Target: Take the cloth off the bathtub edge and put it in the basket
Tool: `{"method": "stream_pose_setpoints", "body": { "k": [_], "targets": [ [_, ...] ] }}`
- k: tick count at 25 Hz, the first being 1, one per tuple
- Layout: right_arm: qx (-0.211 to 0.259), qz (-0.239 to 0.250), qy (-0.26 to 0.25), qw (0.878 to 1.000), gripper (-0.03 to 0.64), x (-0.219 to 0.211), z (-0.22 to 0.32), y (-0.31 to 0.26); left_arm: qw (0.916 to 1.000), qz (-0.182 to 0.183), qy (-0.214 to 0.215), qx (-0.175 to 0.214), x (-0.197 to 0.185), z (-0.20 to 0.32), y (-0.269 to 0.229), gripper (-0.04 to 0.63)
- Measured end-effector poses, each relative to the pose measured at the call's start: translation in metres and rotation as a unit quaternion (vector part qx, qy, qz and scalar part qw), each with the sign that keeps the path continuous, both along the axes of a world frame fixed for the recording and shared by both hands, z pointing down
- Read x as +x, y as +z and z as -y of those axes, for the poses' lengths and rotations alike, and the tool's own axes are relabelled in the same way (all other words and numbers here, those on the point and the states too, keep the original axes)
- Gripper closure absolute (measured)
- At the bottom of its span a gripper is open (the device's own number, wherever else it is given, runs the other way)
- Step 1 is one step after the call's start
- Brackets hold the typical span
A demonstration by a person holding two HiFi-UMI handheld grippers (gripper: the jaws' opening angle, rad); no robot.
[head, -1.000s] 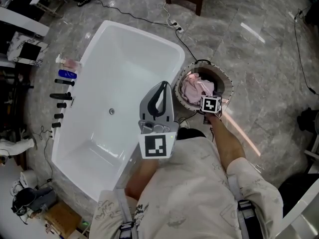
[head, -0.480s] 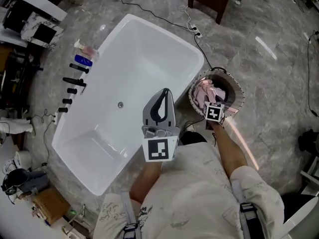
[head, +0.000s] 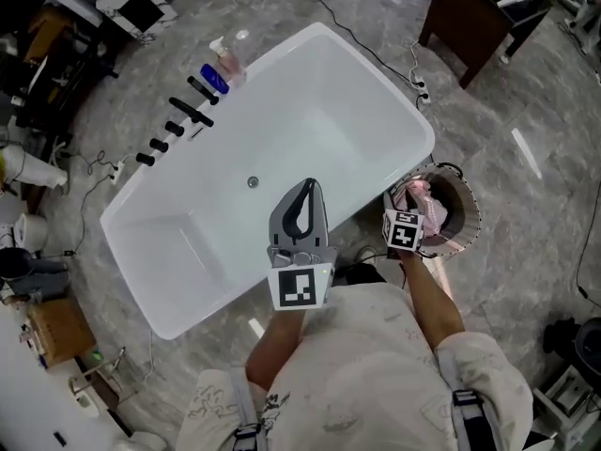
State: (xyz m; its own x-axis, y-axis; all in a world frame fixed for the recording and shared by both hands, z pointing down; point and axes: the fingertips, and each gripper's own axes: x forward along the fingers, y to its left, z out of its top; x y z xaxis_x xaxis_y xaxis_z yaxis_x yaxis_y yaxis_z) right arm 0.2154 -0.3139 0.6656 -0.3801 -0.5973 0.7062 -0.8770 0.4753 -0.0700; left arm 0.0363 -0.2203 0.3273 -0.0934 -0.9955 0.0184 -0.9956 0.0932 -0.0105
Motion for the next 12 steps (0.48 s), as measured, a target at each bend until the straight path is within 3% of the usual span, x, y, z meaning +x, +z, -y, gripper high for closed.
{"method": "stream_pose_setpoints", "body": {
  "k": [6, 12],
  "targets": [
    [0.024, 0.022, -0.073, 0.997, 0.411, -0.088, -0.02, -0.027, 0.9971, -0.005, -0.076, 0.002, -0.074, -0.047, -0.001, 0.589],
    [0.066, 0.056, -0.174, 0.981, 0.411, -0.187, -0.048, -0.07, 0.9865, -0.008, -0.163, 0.011, -0.139, -0.101, -0.001, 0.589]
  ]
}}
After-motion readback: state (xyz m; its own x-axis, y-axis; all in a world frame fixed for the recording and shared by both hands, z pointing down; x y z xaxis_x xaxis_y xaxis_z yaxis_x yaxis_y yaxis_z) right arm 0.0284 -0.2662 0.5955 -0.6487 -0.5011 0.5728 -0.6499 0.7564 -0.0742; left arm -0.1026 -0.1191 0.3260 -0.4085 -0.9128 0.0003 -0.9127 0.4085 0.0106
